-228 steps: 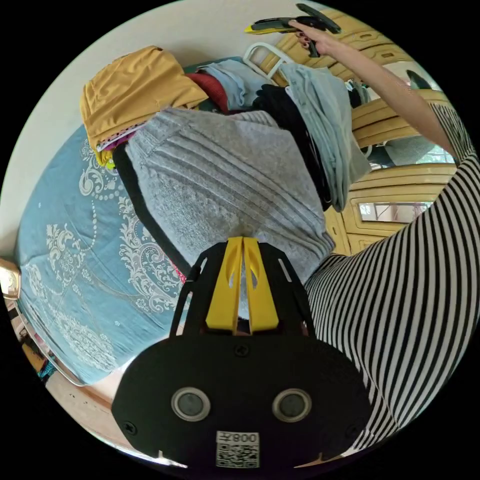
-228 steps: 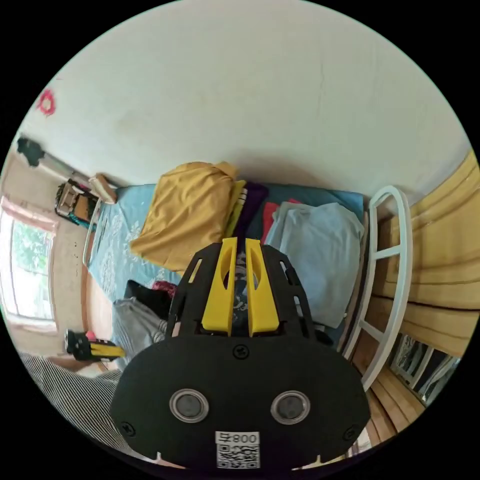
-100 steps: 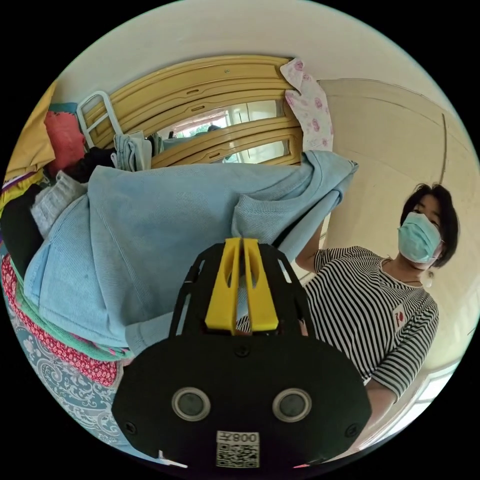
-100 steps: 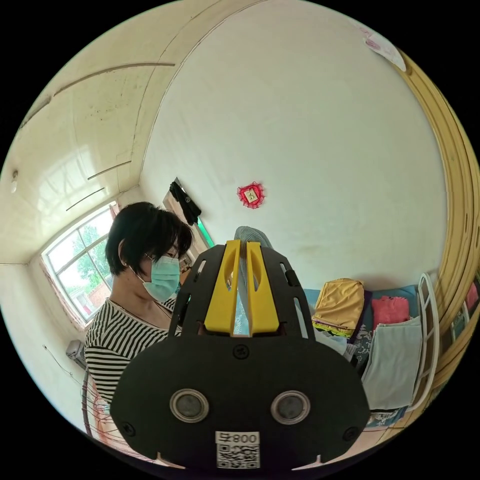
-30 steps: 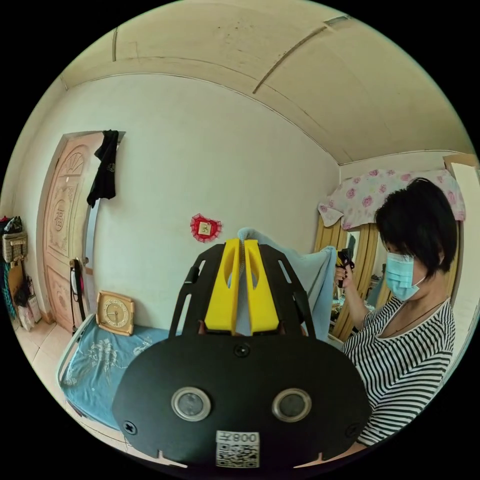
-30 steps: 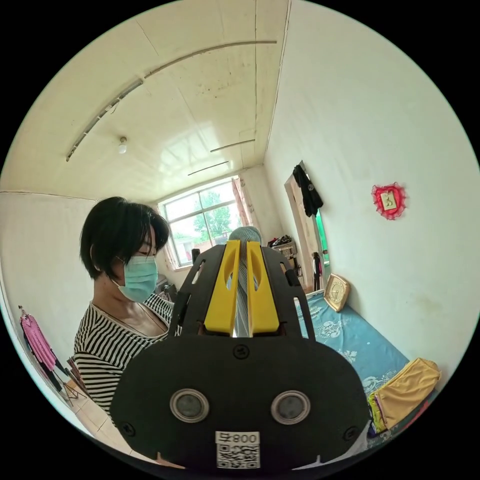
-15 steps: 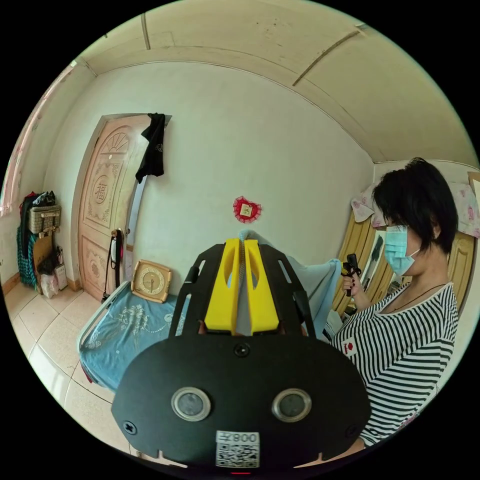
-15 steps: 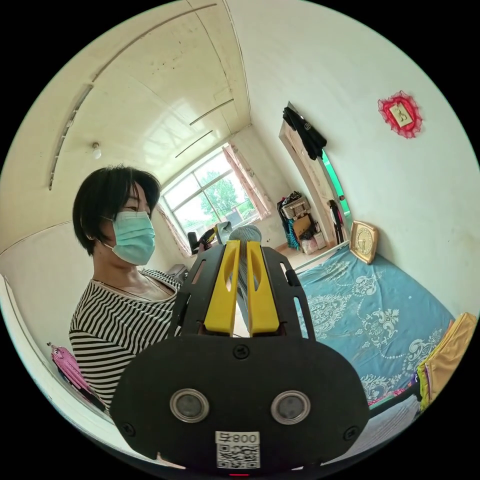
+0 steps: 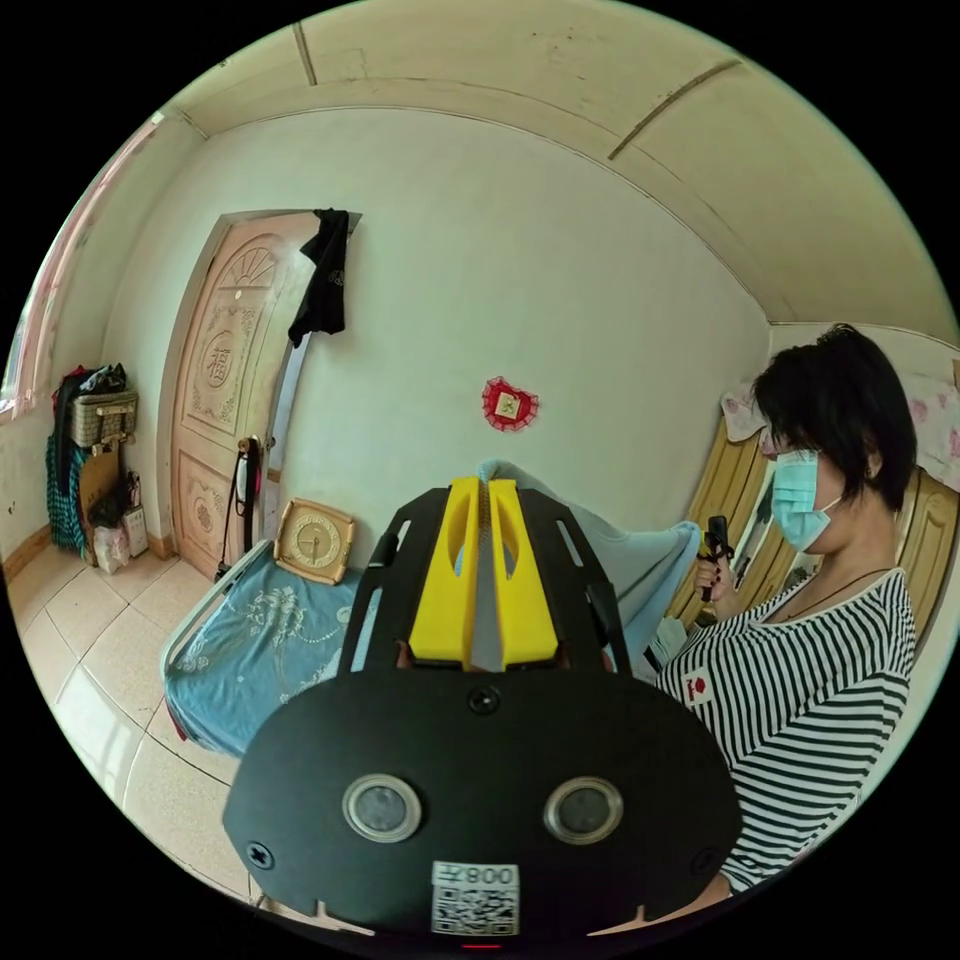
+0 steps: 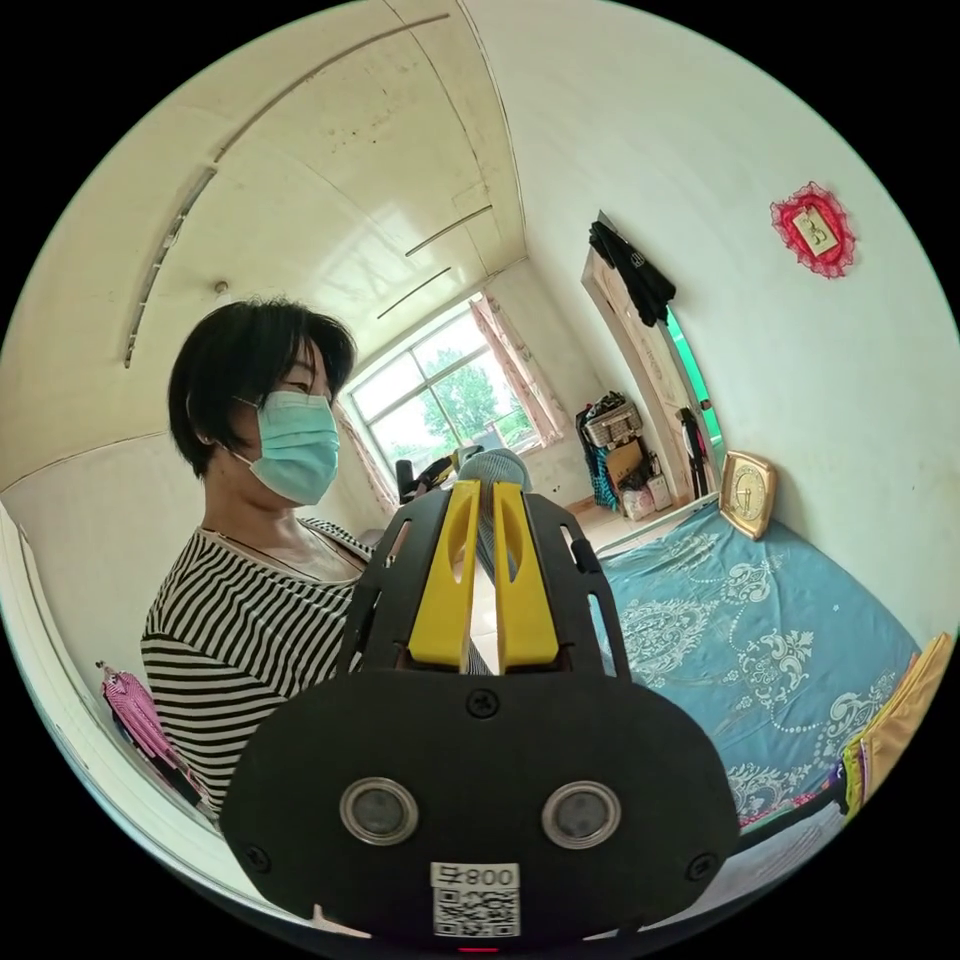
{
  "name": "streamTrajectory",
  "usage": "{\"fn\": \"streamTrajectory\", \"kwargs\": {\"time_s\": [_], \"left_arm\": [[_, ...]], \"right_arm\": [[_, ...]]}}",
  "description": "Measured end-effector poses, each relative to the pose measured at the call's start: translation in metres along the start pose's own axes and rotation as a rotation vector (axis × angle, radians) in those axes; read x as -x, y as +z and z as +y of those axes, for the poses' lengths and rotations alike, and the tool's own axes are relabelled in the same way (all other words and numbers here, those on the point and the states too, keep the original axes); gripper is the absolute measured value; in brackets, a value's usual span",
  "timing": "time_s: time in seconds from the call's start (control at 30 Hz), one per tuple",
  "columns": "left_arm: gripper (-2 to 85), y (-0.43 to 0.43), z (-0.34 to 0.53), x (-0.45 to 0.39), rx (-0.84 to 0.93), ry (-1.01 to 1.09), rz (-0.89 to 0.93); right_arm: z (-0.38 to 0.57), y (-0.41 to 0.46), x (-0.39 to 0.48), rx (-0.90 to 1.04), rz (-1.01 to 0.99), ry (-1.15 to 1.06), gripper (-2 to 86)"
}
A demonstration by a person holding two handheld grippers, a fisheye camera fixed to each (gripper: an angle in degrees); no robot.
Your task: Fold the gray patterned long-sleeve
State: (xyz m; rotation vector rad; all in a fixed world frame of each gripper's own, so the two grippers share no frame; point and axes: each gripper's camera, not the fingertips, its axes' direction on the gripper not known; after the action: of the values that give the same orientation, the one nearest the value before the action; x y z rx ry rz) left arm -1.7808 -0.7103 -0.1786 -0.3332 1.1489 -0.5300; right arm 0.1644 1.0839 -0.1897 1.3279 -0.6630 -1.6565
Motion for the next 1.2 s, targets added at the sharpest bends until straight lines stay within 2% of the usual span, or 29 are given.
{"fn": "streamTrajectory", "kwargs": {"time_s": [0.2, 0.4, 0.5, 0.57, 0.7, 0.77, 0.83, 0.87, 0.97, 1.03, 1.2], "left_arm": [[1.5, 0.079, 0.003, 0.060, 0.006, 0.048, 0.011], [1.7, 0.219, 0.000, 0.158, 0.065, 0.079, 0.071], [1.8, 0.324, -0.001, 0.229, 0.140, 0.064, 0.130], [2.0, 0.423, 0.003, 0.292, 0.213, 0.019, 0.188], [2.6, 0.588, 0.033, 0.389, 0.335, -0.093, 0.210], [3.6, 0.701, 0.075, 0.450, 0.428, -0.203, 0.202], [5.0, 0.778, 0.118, 0.493, 0.515, -0.310, 0.173], [6.3, 0.821, 0.150, 0.520, 0.572, -0.415, 0.134], [8.7, 0.894, 0.224, 0.566, 0.644, -0.569, 0.119], [9.3, 0.921, 0.265, 0.582, 0.682, -0.601, 0.119], [10.5, 0.967, 0.389, 0.607, 1.011, -0.694, -0.021]], "right_arm": [[0.019, 0.043, -0.055, -0.012, 0.055, -0.007, 1.9], [0.019, 0.099, -0.157, -0.013, 0.191, 0.025, 1.9], [0.016, 0.132, -0.238, 0.007, 0.300, 0.098, 1.8], [0.017, 0.152, -0.301, 0.018, 0.343, 0.178, 1.8], [0.035, 0.203, -0.474, 0.102, 0.479, 0.406, 1.8], [0.057, 0.223, -0.550, 0.123, 0.522, 0.536, 1.8], [0.103, 0.244, -0.637, 0.148, 0.656, 0.741, 1.4], [0.117, 0.248, -0.653, 0.146, 0.678, 0.788, 1.3], [0.187, 0.266, -0.706, 0.109, 0.745, 0.941, 1.0], [0.247, 0.286, -0.730, 0.156, 0.747, 1.006, 1.3], [0.380, 0.328, -0.760, 0.306, 0.746, 1.192, 3.2]]}}
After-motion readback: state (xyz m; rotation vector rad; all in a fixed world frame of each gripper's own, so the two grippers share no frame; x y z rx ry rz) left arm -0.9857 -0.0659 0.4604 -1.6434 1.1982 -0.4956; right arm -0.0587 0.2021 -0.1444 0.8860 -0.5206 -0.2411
